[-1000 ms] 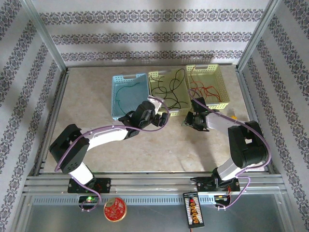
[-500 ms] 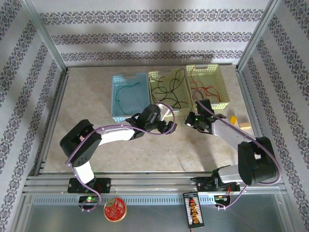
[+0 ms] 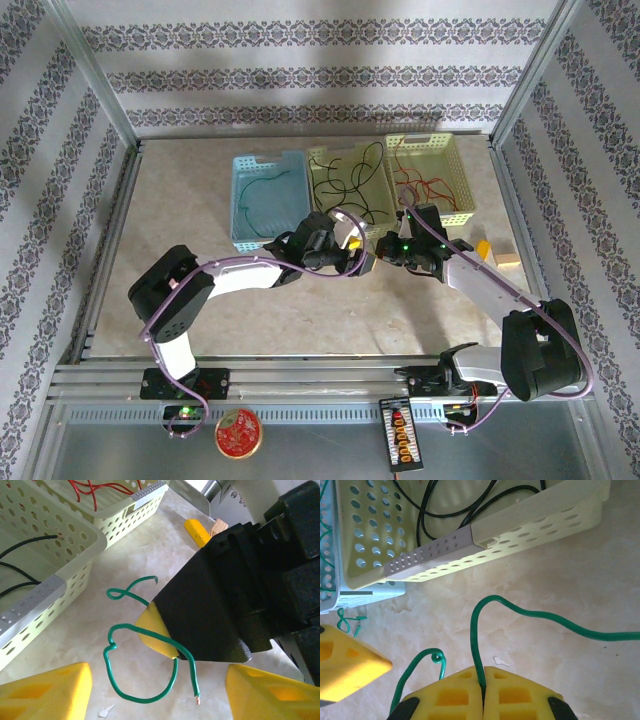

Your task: Untangle the cables

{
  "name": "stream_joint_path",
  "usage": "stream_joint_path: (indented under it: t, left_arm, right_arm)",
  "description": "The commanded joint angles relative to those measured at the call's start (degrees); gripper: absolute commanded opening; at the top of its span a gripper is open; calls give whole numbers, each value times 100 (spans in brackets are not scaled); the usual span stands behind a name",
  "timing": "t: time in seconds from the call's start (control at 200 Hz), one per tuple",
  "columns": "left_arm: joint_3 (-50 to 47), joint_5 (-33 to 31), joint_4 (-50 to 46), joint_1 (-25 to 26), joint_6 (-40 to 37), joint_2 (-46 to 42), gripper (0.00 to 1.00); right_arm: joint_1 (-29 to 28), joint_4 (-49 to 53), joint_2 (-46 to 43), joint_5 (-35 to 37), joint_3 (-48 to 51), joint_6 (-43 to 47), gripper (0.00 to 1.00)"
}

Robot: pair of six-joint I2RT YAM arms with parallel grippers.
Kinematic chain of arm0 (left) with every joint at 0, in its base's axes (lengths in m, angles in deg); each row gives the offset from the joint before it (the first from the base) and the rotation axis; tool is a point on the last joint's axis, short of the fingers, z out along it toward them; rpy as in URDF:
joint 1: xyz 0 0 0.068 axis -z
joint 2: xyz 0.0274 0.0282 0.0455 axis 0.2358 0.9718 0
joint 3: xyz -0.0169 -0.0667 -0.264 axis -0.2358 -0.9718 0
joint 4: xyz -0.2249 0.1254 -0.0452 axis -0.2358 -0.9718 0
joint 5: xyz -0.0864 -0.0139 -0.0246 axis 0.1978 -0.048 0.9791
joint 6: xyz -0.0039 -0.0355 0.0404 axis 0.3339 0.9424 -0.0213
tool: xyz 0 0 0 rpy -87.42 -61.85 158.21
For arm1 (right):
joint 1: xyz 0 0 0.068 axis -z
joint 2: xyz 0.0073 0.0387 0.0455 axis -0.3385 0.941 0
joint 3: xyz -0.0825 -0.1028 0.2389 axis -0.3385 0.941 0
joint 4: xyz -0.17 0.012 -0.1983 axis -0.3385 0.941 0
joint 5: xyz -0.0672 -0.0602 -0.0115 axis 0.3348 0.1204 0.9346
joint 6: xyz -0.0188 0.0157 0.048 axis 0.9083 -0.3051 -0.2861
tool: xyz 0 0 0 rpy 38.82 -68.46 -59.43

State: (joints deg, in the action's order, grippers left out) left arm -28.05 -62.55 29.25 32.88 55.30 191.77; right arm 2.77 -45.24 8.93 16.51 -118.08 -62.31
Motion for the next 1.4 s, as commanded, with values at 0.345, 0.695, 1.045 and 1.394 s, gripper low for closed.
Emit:
stream_joint_path:
  t: [0.345,0.695,1.045,1.394]
  left_arm:
    - [203,103,376,8,392,364,12]
    - [-411,-1589,716,-272,784,-155,0]
    - [-1482,-2743,631,-1166,1134,-1812,0]
    - [-1814,-2709,1253,-1847,1716,-2496,0]
  right_arm:
    - [-83,-49,-297,-201,-141,-112,3]
    - [-39,49,-510,169,-67,-208,3]
    - [417,74,-1169,803,248,-476,5]
    - [-160,-148,-775,572,-229,-344,52]
